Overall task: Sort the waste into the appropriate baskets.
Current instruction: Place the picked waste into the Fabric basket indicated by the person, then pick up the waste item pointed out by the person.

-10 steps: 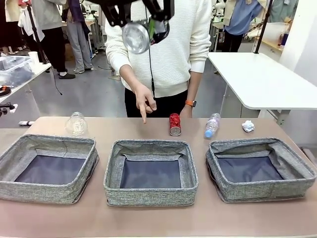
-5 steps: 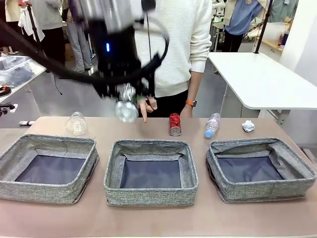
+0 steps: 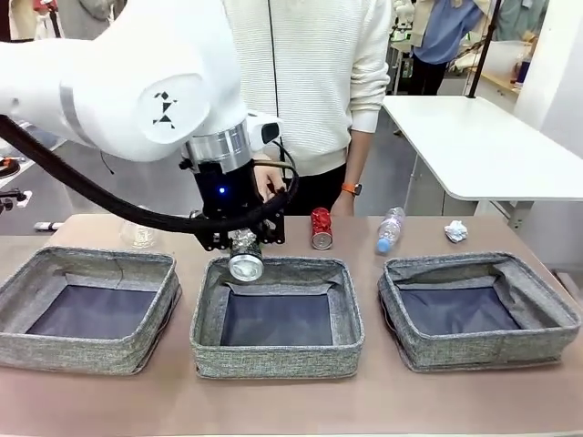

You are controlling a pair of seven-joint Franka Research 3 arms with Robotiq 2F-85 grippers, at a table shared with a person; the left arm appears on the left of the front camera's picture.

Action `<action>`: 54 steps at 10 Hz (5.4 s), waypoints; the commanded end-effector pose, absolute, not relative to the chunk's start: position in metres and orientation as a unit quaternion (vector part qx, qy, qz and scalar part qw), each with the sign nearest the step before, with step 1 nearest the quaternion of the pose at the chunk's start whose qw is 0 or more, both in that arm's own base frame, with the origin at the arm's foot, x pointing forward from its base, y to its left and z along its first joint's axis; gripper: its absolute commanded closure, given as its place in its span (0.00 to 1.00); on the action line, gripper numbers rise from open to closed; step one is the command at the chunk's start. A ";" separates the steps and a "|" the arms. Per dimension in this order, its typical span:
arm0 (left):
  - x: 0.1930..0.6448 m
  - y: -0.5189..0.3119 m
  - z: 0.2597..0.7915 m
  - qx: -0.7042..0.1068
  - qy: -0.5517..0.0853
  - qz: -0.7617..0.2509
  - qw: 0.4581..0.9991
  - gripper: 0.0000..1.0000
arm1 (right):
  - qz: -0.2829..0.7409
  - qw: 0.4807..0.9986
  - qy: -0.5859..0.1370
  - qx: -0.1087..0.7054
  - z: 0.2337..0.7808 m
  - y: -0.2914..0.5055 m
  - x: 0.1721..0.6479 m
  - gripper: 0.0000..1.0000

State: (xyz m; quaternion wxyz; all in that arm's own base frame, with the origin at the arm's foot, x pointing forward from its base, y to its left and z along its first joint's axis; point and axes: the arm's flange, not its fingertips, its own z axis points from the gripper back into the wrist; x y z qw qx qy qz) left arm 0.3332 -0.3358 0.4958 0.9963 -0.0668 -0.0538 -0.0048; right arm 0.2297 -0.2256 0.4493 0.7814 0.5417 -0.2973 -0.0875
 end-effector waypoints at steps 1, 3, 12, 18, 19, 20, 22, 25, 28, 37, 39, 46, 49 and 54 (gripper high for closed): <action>0.335 -0.345 0.508 -0.058 -0.061 0.014 0.996 0.74 | -0.080 0.776 -0.310 0.544 0.450 -0.226 0.232 0.00; 0.336 -0.346 0.506 -0.060 -0.060 0.012 0.996 0.74 | -0.080 0.776 -0.310 0.544 0.450 -0.226 0.232 0.00; 0.336 -0.349 0.502 -0.061 -0.067 0.001 0.996 0.00 | -0.080 0.776 -0.310 0.544 0.450 -0.226 0.232 0.00; 0.354 -0.276 0.571 -0.251 0.046 -0.111 0.960 0.00 | -0.080 0.776 -0.310 0.544 0.450 -0.226 0.232 0.00; 0.363 -0.242 0.596 -0.304 0.046 -0.119 0.944 0.00 | -0.080 0.776 -0.310 0.544 0.450 -0.226 0.232 0.00; 0.371 -0.209 0.614 -0.373 0.065 -0.153 0.913 0.00 | -0.080 0.776 -0.310 0.544 0.450 -0.226 0.232 0.00; 0.386 -0.152 0.623 -0.449 0.078 -0.168 0.874 0.00 | -0.080 0.776 -0.310 0.544 0.450 -0.226 0.232 0.00; 0.395 -0.039 0.620 -0.547 0.065 -0.112 0.827 0.00 | -0.080 0.776 -0.310 0.544 0.450 -0.226 0.232 0.00; 0.380 0.037 0.601 -0.625 0.017 -0.071 0.777 0.00 | -0.080 0.776 -0.310 0.544 0.450 -0.226 0.232 0.00; 0.309 0.133 0.497 -0.681 0.056 -0.030 0.729 0.00 | -0.080 0.776 -0.310 0.544 0.450 -0.226 0.232 0.00; 0.324 0.130 0.511 -0.676 0.032 -0.037 0.736 0.00 | -0.080 0.776 -0.310 0.544 0.450 -0.226 0.232 0.00; 0.324 0.130 0.511 -0.676 0.032 -0.037 0.736 0.00 | -0.080 0.776 -0.310 0.544 0.450 -0.226 0.232 0.00; 0.324 0.130 0.511 -0.676 0.032 -0.037 0.736 0.00 | -0.080 0.776 -0.310 0.544 0.450 -0.226 0.232 0.00; 0.324 0.130 0.511 -0.676 0.032 -0.037 0.736 0.00 | -0.080 0.776 -0.310 0.544 0.450 -0.226 0.232 0.00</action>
